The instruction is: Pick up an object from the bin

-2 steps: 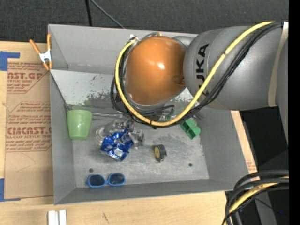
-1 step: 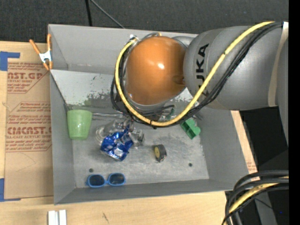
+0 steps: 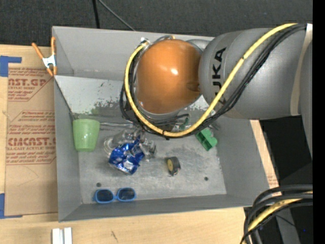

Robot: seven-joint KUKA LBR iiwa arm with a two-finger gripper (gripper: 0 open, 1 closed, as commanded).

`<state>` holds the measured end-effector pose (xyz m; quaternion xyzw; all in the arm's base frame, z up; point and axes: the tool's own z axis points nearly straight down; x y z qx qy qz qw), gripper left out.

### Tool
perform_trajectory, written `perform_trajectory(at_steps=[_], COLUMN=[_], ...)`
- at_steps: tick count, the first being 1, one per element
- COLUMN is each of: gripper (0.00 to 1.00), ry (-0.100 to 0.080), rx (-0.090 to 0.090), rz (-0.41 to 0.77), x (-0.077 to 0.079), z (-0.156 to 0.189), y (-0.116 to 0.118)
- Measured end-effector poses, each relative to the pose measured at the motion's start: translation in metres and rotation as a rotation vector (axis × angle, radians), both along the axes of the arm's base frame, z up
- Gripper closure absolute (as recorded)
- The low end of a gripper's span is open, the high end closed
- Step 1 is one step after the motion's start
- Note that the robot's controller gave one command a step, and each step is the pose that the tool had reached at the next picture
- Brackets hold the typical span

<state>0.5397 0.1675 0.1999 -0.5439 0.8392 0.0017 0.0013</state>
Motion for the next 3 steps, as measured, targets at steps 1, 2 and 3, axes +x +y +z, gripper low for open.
perform_trajectory(at_steps=[1,2,3], gripper=[1.00,1.00,1.00], ry=[0.000,0.000,0.000], rx=[0.000,0.000,0.000], rz=[0.000,0.000,0.000], x=[0.0000,0.0000,0.0000], z=[0.0000,0.0000,0.0000], y=[0.0000,0.0000,0.0001])
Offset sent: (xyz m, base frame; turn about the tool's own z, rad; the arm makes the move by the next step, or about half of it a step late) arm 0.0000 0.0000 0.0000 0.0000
